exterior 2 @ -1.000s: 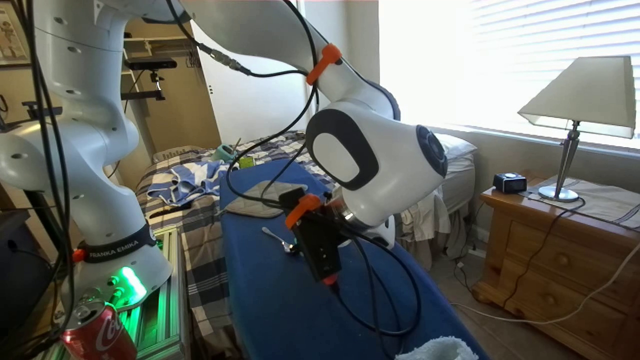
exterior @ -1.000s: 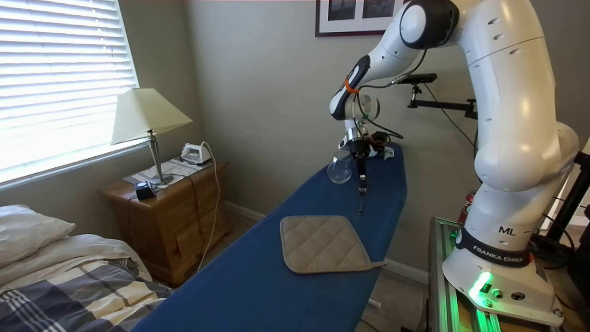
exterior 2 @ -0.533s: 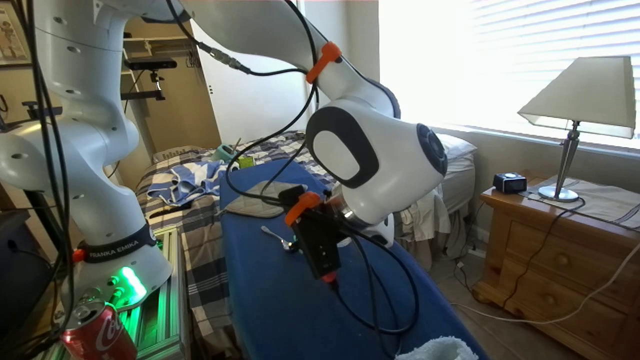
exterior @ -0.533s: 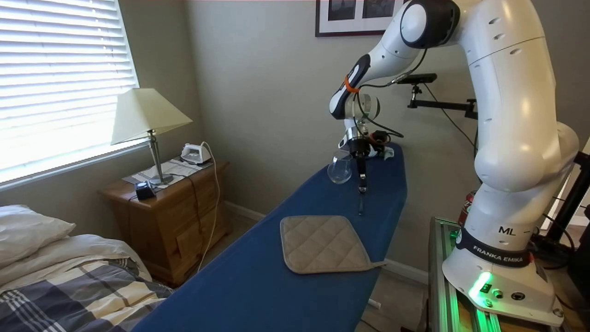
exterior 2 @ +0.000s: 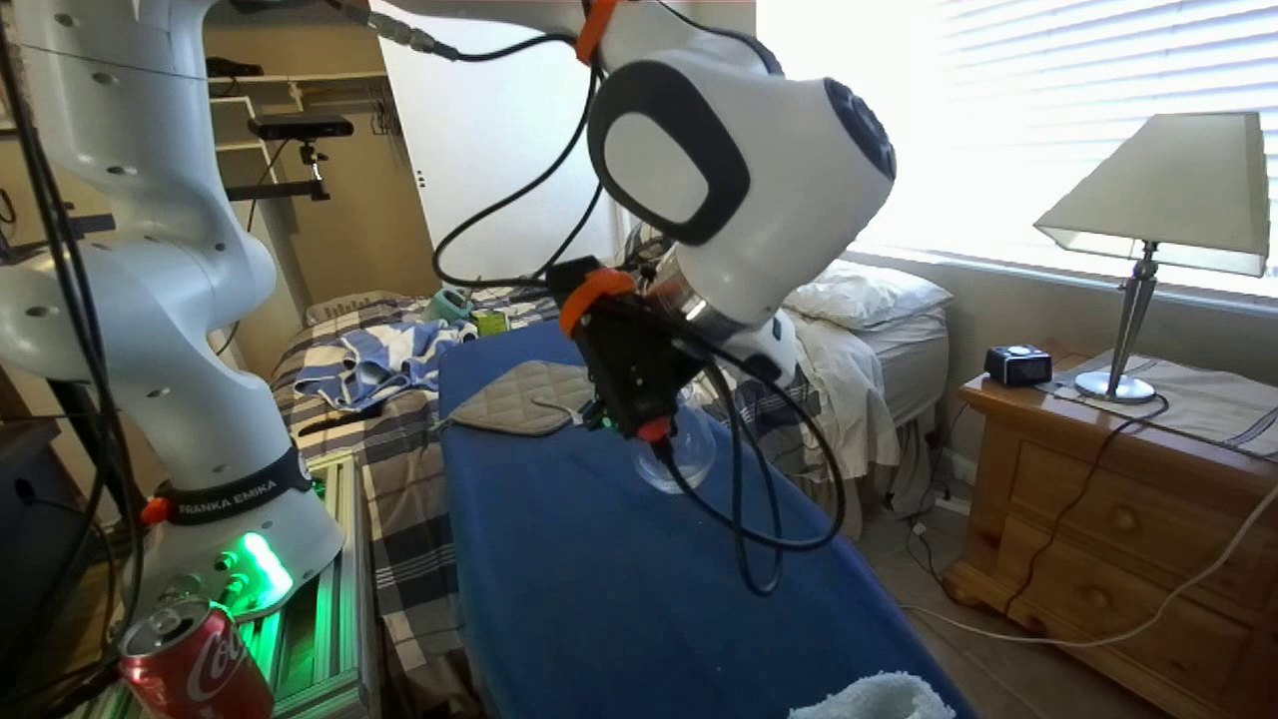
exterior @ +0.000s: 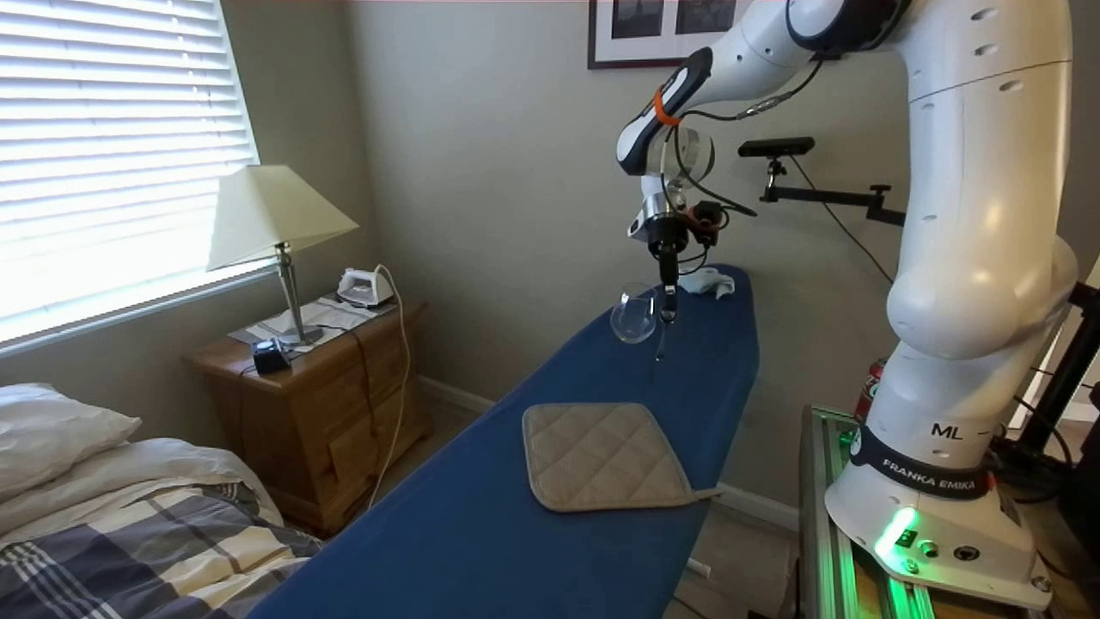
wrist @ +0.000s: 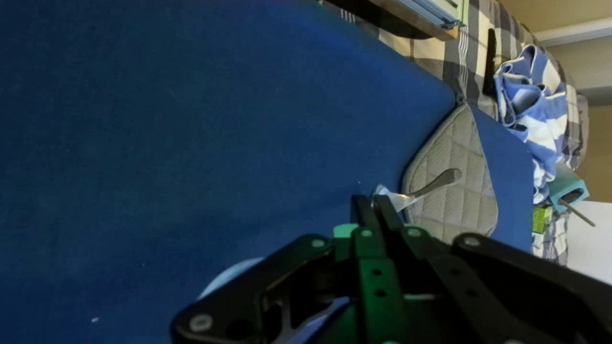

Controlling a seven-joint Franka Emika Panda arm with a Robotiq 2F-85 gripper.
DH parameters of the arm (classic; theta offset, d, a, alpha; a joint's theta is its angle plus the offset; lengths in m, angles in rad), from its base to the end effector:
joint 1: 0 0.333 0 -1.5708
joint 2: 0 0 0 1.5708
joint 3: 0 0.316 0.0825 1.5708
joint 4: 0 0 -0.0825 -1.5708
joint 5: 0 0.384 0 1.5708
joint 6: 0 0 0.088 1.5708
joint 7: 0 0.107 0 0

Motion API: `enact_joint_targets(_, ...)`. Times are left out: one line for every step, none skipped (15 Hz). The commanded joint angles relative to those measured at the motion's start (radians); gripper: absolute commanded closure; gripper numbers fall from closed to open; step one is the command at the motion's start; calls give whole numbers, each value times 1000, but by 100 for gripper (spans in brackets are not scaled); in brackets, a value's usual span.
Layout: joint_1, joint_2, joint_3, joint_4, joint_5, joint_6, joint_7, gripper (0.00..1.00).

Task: Put the spoon in the glass.

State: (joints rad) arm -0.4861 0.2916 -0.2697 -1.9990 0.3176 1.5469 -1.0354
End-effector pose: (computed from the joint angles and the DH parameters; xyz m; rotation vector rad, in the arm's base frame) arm 0.3953 -0.3227 0.2892 -2.4062 -0.1769 0.3459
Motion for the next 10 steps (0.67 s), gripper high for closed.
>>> enact_joint_targets(38,-128,-25,-17,-35,-7,142,99)
enact_joint_targets(46,-153,-28,-11,-47,-12,185,99)
enact_joint_targets(55,-179,-29,-11,-63,-10,230,99)
enact_joint_targets(64,-202,-30,-7,-84,-25,276,99)
enact_joint_targets(72,-221,-30,-2,-105,-34,316,99)
enact_joint_targets(81,-240,-30,4,-128,-51,364,99)
enact_joint_targets(88,-256,-31,13,-151,-57,409,99)
enact_joint_targets(93,-268,-32,24,-172,-53,455,99)
enact_joint_targets(98,-273,-33,39,-188,-60,496,99)
enact_joint_targets(102,-278,-33,53,-203,-69,527,99)
